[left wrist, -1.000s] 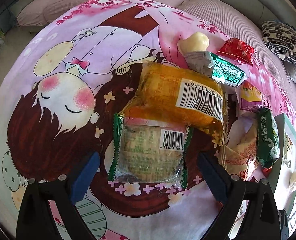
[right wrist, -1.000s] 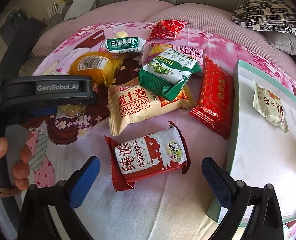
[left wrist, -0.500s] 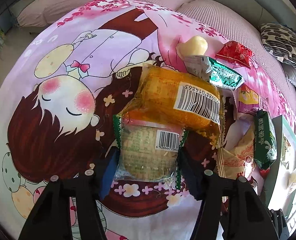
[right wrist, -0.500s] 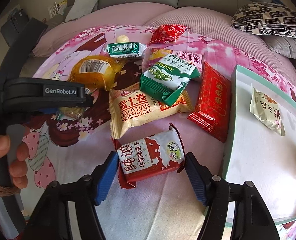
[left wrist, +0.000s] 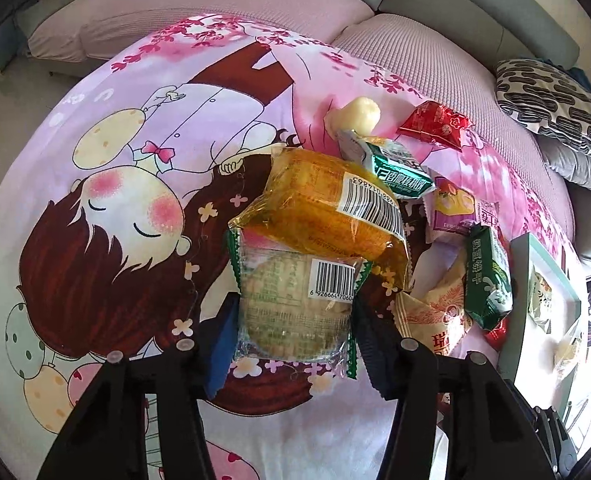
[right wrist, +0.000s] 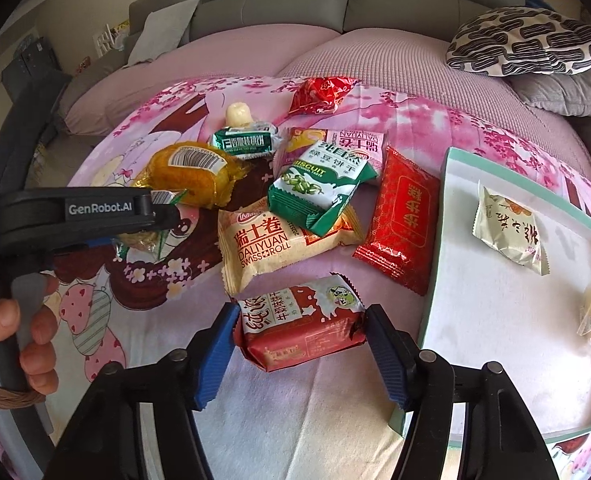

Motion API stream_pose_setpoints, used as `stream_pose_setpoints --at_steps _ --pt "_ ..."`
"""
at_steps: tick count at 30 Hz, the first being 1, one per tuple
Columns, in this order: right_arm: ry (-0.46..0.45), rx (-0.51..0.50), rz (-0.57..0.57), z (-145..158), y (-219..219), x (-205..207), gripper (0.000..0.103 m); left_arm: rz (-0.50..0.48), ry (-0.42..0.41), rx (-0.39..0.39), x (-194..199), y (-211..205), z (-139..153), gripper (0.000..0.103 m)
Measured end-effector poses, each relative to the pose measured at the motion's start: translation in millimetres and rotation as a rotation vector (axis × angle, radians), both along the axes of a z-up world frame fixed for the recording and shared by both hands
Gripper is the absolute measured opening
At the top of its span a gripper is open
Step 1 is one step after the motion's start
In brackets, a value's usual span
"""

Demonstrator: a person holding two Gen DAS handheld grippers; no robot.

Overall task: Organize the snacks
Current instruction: 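Carry milk biscuit packet with right gripper while left carries round biscuit packet to tray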

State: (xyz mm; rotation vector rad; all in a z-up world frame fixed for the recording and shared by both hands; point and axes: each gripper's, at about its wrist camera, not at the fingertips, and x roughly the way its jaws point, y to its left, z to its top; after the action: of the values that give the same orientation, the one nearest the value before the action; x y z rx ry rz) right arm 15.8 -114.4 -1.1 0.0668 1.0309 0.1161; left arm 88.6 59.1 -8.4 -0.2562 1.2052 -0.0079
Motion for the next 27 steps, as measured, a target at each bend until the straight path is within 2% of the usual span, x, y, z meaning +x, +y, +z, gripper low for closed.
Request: stream_pose_setpoints --at_steps 8,17,24,27 --pt "-0.046 0.024 -0.017 16.5 -7.7 -6.4 0.067 -0.009 -0.057 -0.012 -14.5 -2.9 16.4 0.057" --pt "-0.043 0.031 -0.024 17.0 -11.0 -7.3 0.067 0.008 -0.109 -0.012 -22.8 0.9 32.1 0.057" --pt "-0.042 0.031 -0.026 17.0 -11.1 -7.0 0.067 0.030 -0.078 0.021 -20.5 5.6 24.2 0.057" --pt "-0.037 0.032 -0.029 16.2 -11.7 -7.4 0.067 0.029 -0.091 0.023 -21.2 5.6 27.3 0.057"
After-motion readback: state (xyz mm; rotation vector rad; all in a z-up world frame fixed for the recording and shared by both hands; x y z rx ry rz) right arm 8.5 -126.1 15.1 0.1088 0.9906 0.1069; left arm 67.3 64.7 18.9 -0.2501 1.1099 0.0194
